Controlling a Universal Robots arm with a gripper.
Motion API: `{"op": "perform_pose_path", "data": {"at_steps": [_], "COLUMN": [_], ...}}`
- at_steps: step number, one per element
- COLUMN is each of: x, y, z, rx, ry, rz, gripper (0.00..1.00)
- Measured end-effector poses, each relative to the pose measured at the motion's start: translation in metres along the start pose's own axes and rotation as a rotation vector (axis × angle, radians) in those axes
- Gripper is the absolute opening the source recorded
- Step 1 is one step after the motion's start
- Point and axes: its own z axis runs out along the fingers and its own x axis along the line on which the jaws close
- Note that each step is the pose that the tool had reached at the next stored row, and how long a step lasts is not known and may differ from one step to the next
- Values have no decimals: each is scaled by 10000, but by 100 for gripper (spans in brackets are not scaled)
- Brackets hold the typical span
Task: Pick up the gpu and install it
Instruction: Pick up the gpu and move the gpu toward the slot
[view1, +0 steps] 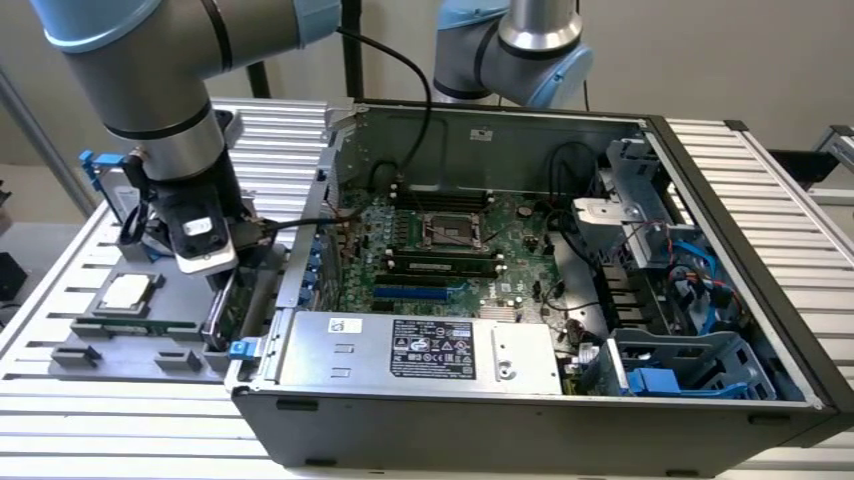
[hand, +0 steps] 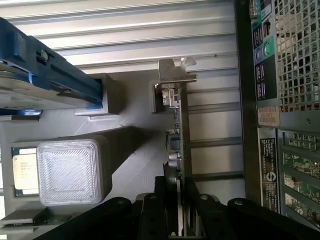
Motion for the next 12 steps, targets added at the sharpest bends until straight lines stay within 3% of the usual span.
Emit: {"op": "perform_pose_path", "data": {"at_steps": [12], "x": [37], "y": [-3], "z": [0], "rx": [-22], "ry": [69], "rz": [-961], "gripper": [0]}}
